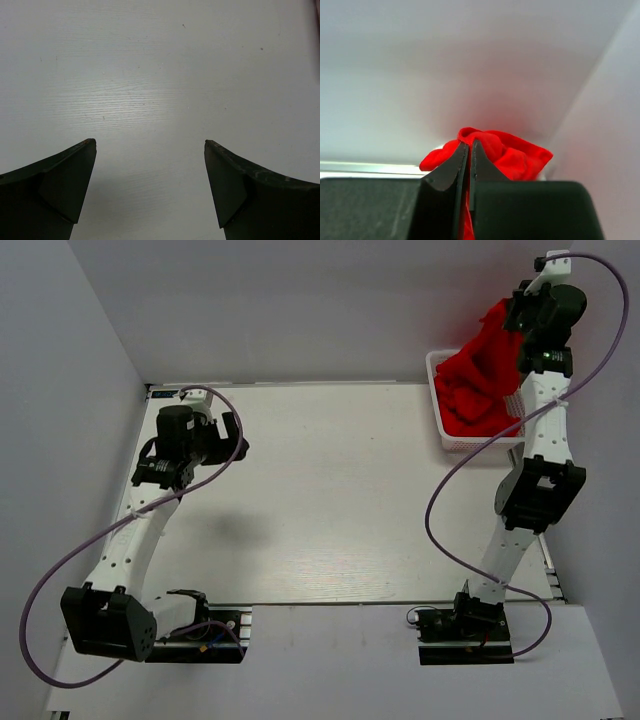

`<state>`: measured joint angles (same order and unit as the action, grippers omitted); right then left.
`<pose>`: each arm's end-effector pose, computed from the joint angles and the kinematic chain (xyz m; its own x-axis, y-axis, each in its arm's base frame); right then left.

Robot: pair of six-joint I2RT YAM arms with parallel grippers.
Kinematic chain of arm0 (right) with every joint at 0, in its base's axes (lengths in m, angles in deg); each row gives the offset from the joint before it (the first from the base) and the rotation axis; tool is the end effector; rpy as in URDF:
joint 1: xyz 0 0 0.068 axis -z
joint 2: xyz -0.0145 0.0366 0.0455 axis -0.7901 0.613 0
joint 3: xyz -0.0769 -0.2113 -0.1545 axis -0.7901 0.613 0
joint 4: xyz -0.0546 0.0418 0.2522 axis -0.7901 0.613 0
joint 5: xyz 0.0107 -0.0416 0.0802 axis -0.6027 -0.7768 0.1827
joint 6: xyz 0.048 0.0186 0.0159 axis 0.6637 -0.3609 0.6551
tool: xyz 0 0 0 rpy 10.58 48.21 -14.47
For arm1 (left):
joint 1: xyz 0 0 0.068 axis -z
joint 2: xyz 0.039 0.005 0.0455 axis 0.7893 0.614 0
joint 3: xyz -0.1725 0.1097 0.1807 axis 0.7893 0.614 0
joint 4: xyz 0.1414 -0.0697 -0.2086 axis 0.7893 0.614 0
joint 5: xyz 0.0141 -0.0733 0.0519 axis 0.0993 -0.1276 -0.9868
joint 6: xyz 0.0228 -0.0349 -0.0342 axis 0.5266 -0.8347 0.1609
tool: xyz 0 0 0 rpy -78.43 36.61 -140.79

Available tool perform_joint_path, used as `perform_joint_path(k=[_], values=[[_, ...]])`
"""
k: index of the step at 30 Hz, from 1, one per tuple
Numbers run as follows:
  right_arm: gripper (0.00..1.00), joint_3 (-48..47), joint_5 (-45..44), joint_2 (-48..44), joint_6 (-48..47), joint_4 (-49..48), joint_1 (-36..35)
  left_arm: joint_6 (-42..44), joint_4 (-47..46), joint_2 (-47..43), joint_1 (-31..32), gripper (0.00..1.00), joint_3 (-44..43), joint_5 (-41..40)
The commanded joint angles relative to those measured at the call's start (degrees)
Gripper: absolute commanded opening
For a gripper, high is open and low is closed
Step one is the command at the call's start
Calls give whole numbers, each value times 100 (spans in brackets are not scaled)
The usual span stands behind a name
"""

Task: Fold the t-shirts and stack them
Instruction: Move the tshirt to the center of the board

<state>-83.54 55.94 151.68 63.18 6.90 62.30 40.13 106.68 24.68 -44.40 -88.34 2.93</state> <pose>0.4715 -0.0793 0.4539 0.0733 -0.0747 -0.9945 0.0465 0.9964 -0.0714 0.2582 -0.0403 0.3320 -0.5944 -0.1542 -0.7892 0.1181 0.9541 -0.2753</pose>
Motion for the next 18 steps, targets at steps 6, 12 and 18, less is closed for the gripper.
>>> perform_joint_path(k=[6,12,18], values=[[0,-400,2134,-1082,675,-131,-184,-160,362,-486,27,99,-67,-58],[0,-471,3304,-1477,1290,-657,-466,-160,714,-678,27,99,-67,-111],[0,-497,4034,-1750,2081,-1396,-826,-160,837,-1021,27,99,47,-164]])
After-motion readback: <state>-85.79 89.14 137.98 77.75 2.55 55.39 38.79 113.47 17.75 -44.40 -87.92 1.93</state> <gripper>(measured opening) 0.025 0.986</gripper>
